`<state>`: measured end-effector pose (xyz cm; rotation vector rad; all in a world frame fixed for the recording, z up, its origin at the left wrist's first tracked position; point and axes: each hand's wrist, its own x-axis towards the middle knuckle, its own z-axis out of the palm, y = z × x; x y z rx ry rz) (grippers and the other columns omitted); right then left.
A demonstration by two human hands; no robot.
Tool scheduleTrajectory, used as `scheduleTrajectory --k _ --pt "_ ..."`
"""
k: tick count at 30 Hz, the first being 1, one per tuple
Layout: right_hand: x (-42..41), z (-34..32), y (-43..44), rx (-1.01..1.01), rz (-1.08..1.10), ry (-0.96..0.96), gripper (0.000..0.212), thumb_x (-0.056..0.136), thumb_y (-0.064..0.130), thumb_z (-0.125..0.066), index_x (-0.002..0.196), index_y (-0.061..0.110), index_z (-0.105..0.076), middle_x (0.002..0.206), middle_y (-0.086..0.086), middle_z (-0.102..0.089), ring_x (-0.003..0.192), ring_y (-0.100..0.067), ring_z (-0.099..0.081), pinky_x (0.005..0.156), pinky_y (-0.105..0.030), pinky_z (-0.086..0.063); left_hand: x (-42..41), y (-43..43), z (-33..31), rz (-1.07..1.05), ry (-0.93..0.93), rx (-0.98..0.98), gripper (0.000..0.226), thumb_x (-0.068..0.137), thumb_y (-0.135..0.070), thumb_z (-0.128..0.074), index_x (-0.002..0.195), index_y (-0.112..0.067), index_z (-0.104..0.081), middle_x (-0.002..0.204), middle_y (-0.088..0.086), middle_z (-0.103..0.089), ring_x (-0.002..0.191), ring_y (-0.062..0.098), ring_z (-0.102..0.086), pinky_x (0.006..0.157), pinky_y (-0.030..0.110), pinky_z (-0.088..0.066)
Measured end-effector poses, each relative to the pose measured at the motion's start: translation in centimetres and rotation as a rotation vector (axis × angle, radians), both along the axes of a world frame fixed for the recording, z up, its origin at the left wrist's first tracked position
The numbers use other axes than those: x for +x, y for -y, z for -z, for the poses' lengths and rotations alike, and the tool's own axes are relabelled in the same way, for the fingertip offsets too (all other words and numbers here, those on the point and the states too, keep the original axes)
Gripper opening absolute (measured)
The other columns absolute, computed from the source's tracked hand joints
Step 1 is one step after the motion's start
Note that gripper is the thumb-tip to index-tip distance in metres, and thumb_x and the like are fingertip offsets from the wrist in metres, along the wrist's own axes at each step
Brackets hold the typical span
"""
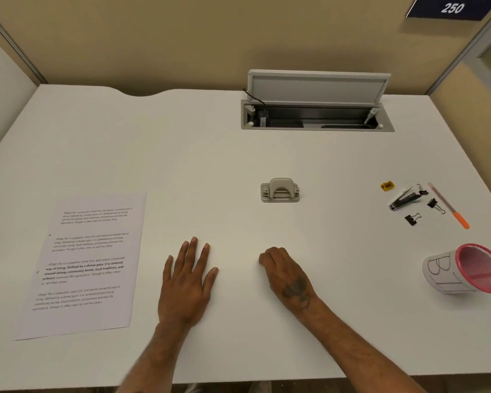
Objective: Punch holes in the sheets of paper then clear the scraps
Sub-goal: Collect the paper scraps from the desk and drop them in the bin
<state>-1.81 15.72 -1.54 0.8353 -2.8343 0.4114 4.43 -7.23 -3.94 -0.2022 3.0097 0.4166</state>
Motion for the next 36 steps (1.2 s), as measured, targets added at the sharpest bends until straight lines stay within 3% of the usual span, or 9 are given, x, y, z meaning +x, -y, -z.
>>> scheduleTrajectory --k 3,7,12,16,20,24,30,33,36 --pt "0.3 -0.4 0.1 -0.341 0.262 0.348 0.032 0.077 -0.018 -0.046 0.09 0.006 -0.063 0.09 -0.005 -0.061 0.083 -0.018 -0.057 0.07 -0.023 -0.047 0.0 0.0 0.0 -0.001 0.003 0.0 0.062 0.097 -0.058 -0.011 0.155 -0.038 -0.005 0.165 -0.011 0.003 0.15 0.005 0.007 0.123 0.038 0.0" --pt "0.4 -1.7 0.2 -0.796 0.667 0.725 0.017 0.094 0.005 -0.051 0.09 0.015 -0.064 0.085 0.005 -0.065 0.075 -0.009 -0.058 0.062 -0.007 -0.044 0.1 0.0 0.0 -0.005 -0.002 0.013 0.062 0.097 -0.059 -0.012 0.155 -0.037 -0.009 0.164 -0.012 0.001 0.151 0.005 0.005 0.123 0.039 -0.002" --pt "1.1 -3.0 -0.9 -1.76 0.754 1.148 0.013 0.096 -0.005 -0.05 0.093 0.002 -0.061 0.078 -0.005 -0.058 0.068 -0.012 -0.055 0.067 -0.021 -0.052 0.2 0.0 -0.1 -0.011 0.005 0.013 0.064 0.095 -0.059 -0.01 0.155 -0.037 -0.008 0.164 -0.013 0.003 0.15 0.004 0.006 0.123 0.038 -0.001" --pt "1.7 -4.8 -4.4 -2.209 0.7 1.159 0.012 0.09 -0.008 -0.054 0.088 0.001 -0.06 0.074 -0.007 -0.059 0.065 -0.013 -0.058 0.065 -0.021 -0.057 0.2 0.0 -0.1 -0.012 0.003 0.026 0.068 0.092 -0.062 -0.008 0.155 -0.035 -0.013 0.164 -0.013 0.0 0.15 0.006 0.002 0.122 0.039 -0.002" --pt "1.6 -7.4 -13.0 -2.357 0.693 0.85 0.015 0.09 -0.009 -0.048 0.086 0.001 -0.059 0.076 -0.009 -0.06 0.067 -0.015 -0.061 0.065 -0.021 -0.058 0.0 -0.1 0.1 -0.025 0.014 0.017 0.069 0.091 -0.063 -0.008 0.154 -0.036 -0.017 0.165 -0.01 -0.007 0.151 0.01 -0.003 0.121 0.041 -0.005" --pt "1.5 -10.8 -23.1 -2.148 0.808 0.53 0.021 0.097 -0.005 -0.044 0.085 0.005 -0.058 0.079 -0.005 -0.055 0.068 -0.011 -0.056 0.066 -0.017 -0.057 0.0 0.0 0.4 -0.026 0.023 0.002 0.07 0.09 -0.066 -0.008 0.154 -0.038 -0.016 0.165 -0.01 -0.008 0.151 0.01 -0.003 0.119 0.041 -0.004" --pt "-0.4 -12.4 -30.7 -1.073 1.172 0.369 0.013 0.094 0.001 -0.056 0.099 0.004 -0.068 0.088 -0.008 -0.068 0.074 -0.013 -0.066 0.063 -0.018 -0.054 0.0 0.2 0.8 -0.013 0.014 -0.021 0.069 0.091 -0.066 -0.007 0.154 -0.038 -0.016 0.165 -0.009 -0.01 0.151 0.01 -0.004 0.119 0.038 -0.004" --pt "-1.4 -11.9 -31.8 -0.715 1.196 0.345 0.019 0.091 0.001 -0.057 0.104 0.002 -0.07 0.094 -0.011 -0.071 0.092 -0.024 -0.066 0.078 -0.032 -0.053 0.0 0.1 0.5 -0.01 0.023 -0.026 0.068 0.092 -0.065 -0.009 0.153 -0.038 -0.017 0.165 -0.008 -0.012 0.151 0.011 -0.006 0.118 0.038 -0.004" --pt "-1.6 -11.8 -31.7 -0.481 1.162 0.315 0.02 0.087 0.0 -0.059 0.099 0.004 -0.075 0.107 -0.013 -0.072 0.103 -0.03 -0.064 0.088 -0.04 -0.056 0.1 -0.1 0.0 -0.007 0.032 -0.016 0.07 0.091 -0.065 -0.008 0.154 -0.036 -0.018 0.165 -0.009 -0.009 0.151 0.011 -0.005 0.116 0.025 0.013"
